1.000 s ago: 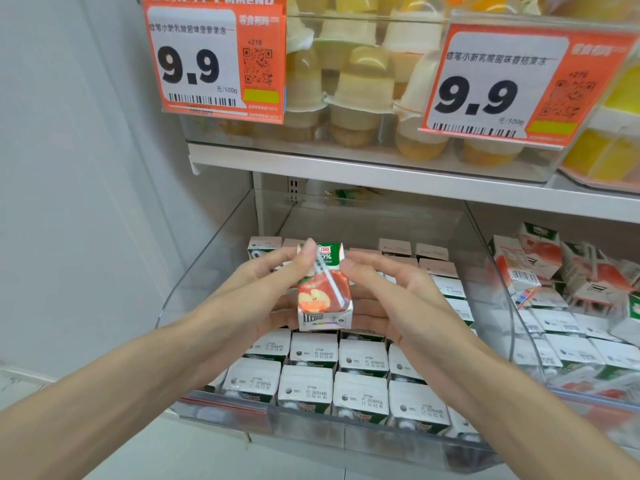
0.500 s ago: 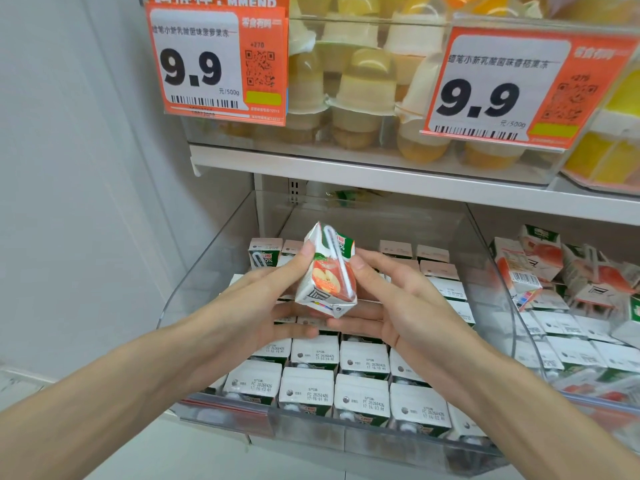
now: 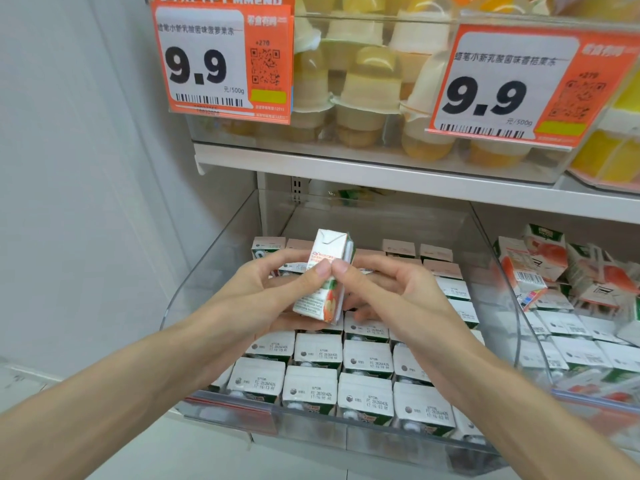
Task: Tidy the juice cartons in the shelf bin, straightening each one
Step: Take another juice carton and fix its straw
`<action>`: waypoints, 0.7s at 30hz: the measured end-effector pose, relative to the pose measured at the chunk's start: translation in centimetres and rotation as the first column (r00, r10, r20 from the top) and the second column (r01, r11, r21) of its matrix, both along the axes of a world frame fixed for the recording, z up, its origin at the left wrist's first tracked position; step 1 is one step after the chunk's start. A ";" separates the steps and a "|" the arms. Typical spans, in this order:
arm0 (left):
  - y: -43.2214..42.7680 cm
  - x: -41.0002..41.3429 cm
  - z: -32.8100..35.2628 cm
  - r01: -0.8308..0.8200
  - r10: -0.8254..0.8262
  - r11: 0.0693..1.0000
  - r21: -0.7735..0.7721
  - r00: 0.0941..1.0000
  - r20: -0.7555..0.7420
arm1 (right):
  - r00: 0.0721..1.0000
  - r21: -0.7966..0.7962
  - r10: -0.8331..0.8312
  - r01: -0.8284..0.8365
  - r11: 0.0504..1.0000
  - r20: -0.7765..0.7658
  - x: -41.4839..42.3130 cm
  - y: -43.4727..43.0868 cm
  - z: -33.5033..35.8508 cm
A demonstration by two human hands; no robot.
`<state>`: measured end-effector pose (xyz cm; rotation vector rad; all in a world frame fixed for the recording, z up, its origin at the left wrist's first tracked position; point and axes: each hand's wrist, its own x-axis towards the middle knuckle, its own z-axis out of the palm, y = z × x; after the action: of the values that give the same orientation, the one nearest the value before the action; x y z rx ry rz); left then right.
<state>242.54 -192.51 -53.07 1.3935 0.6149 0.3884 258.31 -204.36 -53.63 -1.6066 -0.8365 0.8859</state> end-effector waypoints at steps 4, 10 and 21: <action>0.3 0.3 0.0 -0.003 0.003 0.999 -0.051 1.000 0.004 | 0.991 -0.012 -0.093 0.092 0.996 -0.101 0.2 0.1 0.3; 0.2 0.4 -0.3 0.024 -0.024 0.999 -0.034 1.000 -0.012 | 0.957 -0.028 -0.137 0.135 0.991 -0.256 0.0 0.2 0.5; 0.3 -0.1 -0.4 0.077 -0.077 0.997 0.000 0.997 -0.018 | 0.970 0.085 0.040 -0.021 0.996 -0.239 0.3 -0.2 0.3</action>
<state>242.45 -192.20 -53.43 1.4184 0.5737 0.3144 258.65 -204.57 -53.30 -1.3859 -0.7179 1.0325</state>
